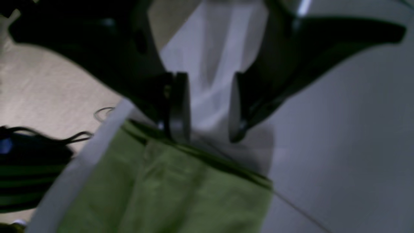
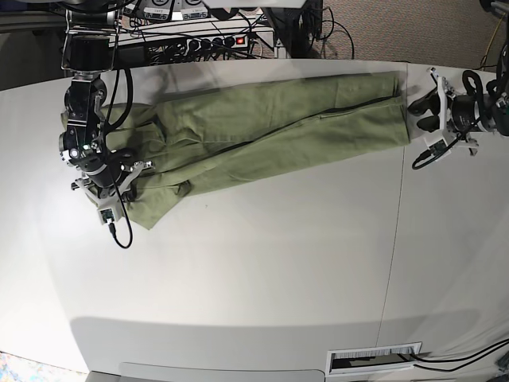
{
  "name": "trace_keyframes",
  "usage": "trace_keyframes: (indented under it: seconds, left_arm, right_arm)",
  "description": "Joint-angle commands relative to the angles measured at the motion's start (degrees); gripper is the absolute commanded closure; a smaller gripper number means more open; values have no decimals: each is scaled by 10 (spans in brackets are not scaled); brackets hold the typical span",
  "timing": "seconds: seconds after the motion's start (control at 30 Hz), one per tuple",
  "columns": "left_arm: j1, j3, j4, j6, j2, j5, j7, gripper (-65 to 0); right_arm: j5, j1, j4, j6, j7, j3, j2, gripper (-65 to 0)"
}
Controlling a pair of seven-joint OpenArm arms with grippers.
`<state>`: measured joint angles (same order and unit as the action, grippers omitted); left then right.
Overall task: Fold the T-shirt properly
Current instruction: 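Lower the folded shirt onto the table and adjust the grip with both grippers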
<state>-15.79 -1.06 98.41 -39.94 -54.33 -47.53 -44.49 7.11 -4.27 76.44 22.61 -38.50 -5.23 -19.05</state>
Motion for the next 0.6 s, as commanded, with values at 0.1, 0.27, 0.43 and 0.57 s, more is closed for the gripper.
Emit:
trace_keyframes:
  seconds: [0.1,0.27,0.43,0.57]
  left_arm:
    - [6,5,7,-1,-14,-99,-50,-220]
    - [6,5,7,21,-14,-168,-68,-220]
    - [6,5,5,46,-7,-174,-54,-220]
    - [6,5,-19,57,19,-163,-41,-220]
  right_arm:
    - [-46,9,-12,-11,-75,-1,-9,0]
    - [-46,10,-12,-11,-77,-1,-9,0]
    - [-46,10,-12,-10,-81,-1,-9,0]
    - [-38,9,-12,-10,-82,-1,-8,0]
